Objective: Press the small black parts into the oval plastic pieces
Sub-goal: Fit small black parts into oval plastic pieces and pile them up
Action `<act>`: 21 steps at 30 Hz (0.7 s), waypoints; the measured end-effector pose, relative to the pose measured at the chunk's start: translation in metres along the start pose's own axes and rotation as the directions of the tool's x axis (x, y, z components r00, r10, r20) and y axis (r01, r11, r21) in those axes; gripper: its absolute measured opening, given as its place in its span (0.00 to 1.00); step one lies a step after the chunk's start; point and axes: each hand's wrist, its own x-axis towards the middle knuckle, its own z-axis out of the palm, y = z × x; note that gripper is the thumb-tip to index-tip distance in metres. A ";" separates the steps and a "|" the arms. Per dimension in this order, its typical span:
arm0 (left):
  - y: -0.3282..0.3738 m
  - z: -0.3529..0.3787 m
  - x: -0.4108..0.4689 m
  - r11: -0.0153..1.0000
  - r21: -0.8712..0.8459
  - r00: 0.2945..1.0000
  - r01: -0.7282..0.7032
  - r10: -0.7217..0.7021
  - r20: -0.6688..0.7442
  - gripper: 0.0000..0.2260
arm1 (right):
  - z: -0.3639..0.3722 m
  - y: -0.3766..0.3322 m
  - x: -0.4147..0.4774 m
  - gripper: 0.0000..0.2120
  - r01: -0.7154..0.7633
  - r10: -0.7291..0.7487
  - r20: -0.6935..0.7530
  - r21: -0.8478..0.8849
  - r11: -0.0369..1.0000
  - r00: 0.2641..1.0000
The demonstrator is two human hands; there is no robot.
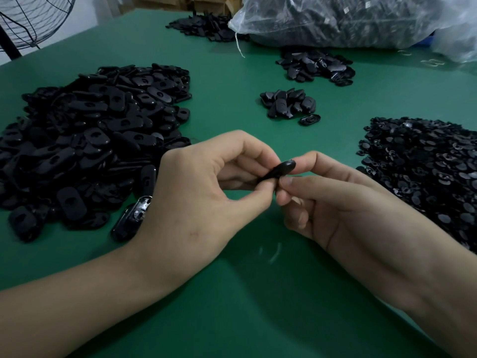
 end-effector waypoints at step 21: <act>0.007 0.009 0.019 0.951 0.220 0.976 -0.218 0.207 0.072 0.12 | -0.013 -0.008 0.004 0.09 -0.005 0.009 -0.025 0.134 0.991 1.000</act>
